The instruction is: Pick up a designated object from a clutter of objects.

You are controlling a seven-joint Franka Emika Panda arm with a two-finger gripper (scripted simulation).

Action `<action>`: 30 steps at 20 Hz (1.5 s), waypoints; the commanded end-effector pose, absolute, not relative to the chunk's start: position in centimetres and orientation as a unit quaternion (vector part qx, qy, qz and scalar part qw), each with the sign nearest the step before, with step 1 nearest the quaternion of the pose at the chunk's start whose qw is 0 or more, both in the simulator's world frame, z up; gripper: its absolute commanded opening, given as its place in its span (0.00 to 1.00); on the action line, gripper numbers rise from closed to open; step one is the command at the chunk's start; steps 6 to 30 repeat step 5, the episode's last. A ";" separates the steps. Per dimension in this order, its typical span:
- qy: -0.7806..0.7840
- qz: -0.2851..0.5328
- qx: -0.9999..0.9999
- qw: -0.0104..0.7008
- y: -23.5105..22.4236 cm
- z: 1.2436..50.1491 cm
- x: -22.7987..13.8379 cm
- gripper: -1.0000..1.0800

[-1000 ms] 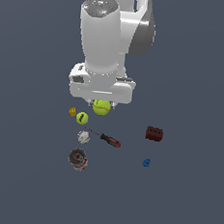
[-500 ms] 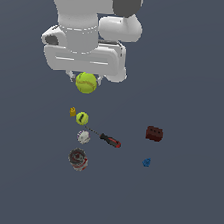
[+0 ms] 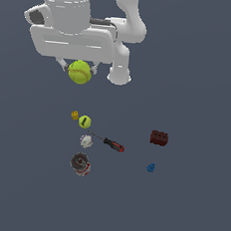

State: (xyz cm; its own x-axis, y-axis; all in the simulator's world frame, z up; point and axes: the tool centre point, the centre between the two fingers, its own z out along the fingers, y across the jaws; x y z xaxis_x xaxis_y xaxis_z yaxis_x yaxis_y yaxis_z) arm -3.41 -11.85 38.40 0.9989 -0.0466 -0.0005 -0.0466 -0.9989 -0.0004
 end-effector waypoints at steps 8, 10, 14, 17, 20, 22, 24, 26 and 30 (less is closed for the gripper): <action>0.023 0.000 -1.000 0.000 -11.9 38.5 -3.3 0.00; 0.023 0.000 -1.000 0.000 -11.9 38.5 -3.3 0.00; 0.023 0.000 -1.000 0.000 -11.9 38.5 -3.3 0.00; 0.023 0.000 -1.000 0.000 -11.9 38.5 -3.3 0.00; 0.023 0.000 -1.000 0.000 -11.9 38.5 -3.3 0.00; 0.023 0.000 -1.000 0.000 -11.9 38.5 -3.3 0.00; 0.023 0.000 -1.000 0.000 -11.9 38.5 -3.3 0.00; 0.023 0.000 -1.000 0.000 -11.9 38.5 -3.3 0.00; 0.023 0.000 -1.000 0.000 -11.9 38.5 -3.3 0.00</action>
